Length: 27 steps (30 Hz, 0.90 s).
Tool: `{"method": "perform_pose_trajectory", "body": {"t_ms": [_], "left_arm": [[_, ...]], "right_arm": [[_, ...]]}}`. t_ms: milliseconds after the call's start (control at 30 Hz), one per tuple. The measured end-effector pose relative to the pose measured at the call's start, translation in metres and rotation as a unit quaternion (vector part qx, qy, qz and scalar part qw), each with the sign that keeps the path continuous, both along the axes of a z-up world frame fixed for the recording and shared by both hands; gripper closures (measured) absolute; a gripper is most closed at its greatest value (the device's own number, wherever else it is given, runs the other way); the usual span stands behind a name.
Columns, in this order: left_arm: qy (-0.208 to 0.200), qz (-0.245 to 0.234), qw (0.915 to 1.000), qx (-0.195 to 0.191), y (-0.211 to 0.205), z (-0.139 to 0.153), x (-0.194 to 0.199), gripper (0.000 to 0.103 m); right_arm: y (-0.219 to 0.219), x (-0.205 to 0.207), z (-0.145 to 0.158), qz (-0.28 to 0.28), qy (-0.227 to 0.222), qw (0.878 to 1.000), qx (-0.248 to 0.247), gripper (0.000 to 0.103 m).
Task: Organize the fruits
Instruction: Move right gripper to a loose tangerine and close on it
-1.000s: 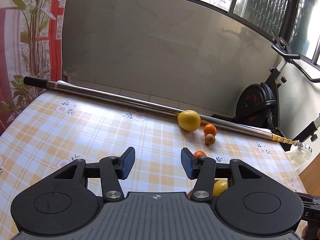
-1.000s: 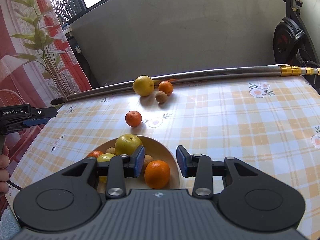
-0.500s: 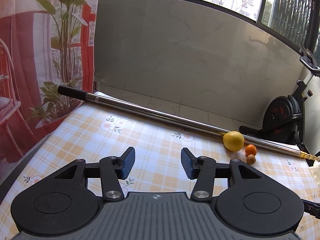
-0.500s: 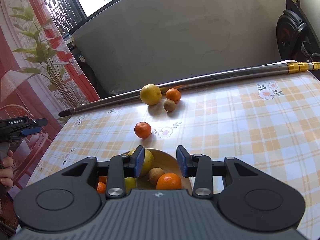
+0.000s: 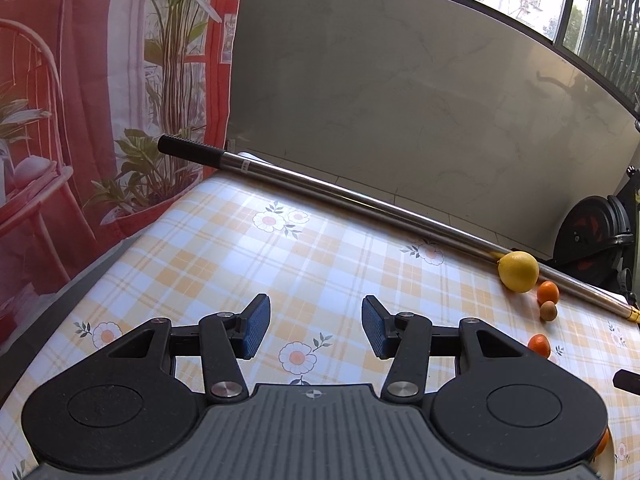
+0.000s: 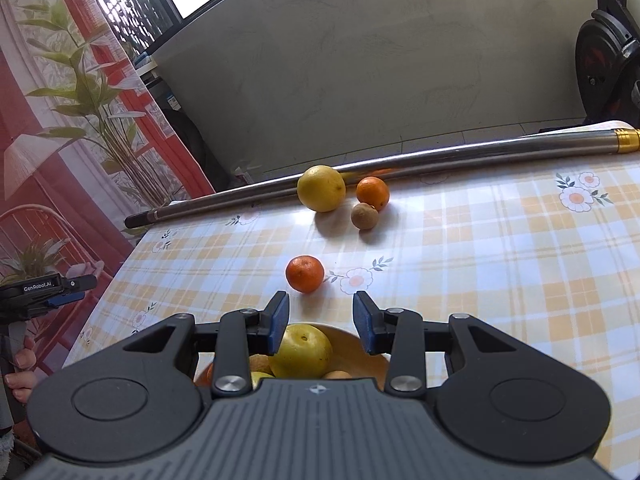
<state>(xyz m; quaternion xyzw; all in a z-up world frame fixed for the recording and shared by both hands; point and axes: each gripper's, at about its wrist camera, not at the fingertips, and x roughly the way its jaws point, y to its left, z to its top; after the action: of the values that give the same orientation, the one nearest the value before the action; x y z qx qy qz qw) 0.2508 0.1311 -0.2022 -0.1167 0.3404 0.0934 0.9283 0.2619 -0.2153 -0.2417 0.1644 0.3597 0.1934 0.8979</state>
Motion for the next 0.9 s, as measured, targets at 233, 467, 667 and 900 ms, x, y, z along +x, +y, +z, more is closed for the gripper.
{"method": "perform_pose_trajectory", "body": {"t_ms": [233, 467, 667, 900], "left_arm": [[-0.019, -0.008, 0.9998, -0.006, -0.006, 0.0, 0.0, 0.05], [-0.021, -0.054, 0.9982, -0.017, -0.018, -0.003, -0.003, 0.05], [-0.012, -0.076, 0.9968, -0.019, -0.022, -0.01, -0.008, 0.05], [-0.009, -0.078, 0.9966, -0.026, -0.02, -0.008, -0.01, 0.05]], "right_arm": [[0.04, 0.06, -0.005, 0.054, 0.042, 0.997, -0.018, 0.063], [0.056, 0.09, -0.025, 0.043, 0.106, 0.993, -0.041, 0.063], [0.052, 0.099, -0.031, 0.018, 0.122, 0.991, -0.043, 0.062], [0.055, 0.102, -0.034, 0.015, 0.131, 0.99, -0.048, 0.064]]}}
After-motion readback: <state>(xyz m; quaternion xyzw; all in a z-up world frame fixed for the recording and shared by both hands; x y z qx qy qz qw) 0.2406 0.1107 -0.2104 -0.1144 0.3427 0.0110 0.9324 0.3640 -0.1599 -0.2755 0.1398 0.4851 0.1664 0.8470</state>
